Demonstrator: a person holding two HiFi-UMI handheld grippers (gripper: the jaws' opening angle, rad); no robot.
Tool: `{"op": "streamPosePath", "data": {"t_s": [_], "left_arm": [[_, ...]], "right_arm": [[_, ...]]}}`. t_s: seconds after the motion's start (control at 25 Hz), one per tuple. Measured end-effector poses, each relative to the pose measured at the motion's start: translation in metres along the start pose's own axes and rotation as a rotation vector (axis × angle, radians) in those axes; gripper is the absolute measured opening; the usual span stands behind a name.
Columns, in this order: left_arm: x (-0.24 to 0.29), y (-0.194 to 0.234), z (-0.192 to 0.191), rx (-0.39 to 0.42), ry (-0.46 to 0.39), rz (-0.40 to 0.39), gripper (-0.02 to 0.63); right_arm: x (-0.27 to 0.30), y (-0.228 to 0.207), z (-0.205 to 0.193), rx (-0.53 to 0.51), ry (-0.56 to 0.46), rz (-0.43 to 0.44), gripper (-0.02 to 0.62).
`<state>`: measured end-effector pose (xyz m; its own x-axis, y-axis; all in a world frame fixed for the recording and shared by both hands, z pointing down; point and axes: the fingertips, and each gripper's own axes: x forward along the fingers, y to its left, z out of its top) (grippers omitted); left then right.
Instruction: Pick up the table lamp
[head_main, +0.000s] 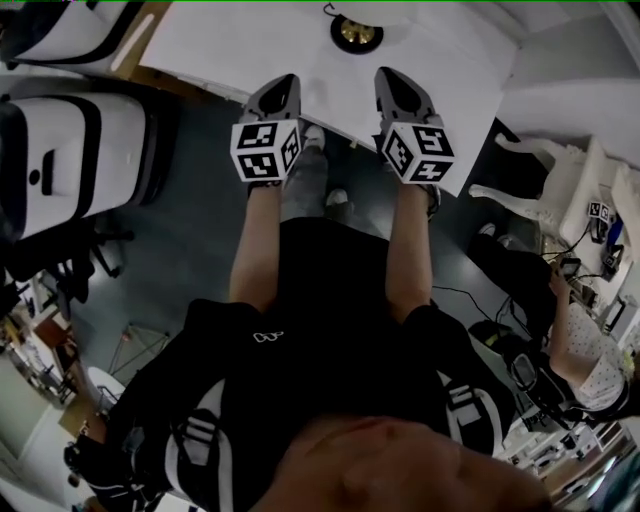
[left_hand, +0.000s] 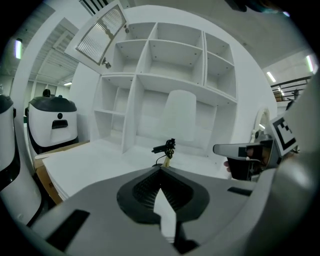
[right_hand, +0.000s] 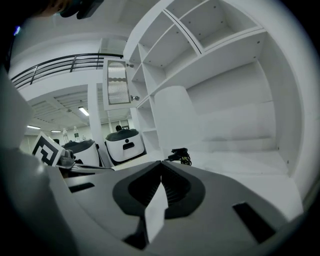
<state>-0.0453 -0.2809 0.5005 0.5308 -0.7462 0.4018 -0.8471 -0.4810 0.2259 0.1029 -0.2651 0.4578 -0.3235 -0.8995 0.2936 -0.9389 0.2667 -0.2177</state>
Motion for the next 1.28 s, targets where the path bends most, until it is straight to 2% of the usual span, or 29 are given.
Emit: {"op": "streamPosePath", "data": {"t_s": [0.6,0.72,1.0,1.28], "left_arm": [[0.081,0.055,-0.03,-0.044,0.128,-0.017,0.009],[0.1,0.063,-0.034,-0.049,0.144,-0.035,0.009],[0.143,0.074,-0.034,-0.044,0.158,-0.081,0.008],[0.179,0.085,-0.026,-0.018,0.174,-0.11,0.009]], "right_arm": [[0.088,-0.028,-0.046,0.076,0.045,-0.018,0.023],[0.105,-0.03,-0.055,0.089,0.047,-0.005,0.118],[0.137,-0.047,-0.062,0.04,0.015,-0.045,0.12],[0.169,-0.065,-0.062,0.047,-0.022,-0.081,0.131]]}}
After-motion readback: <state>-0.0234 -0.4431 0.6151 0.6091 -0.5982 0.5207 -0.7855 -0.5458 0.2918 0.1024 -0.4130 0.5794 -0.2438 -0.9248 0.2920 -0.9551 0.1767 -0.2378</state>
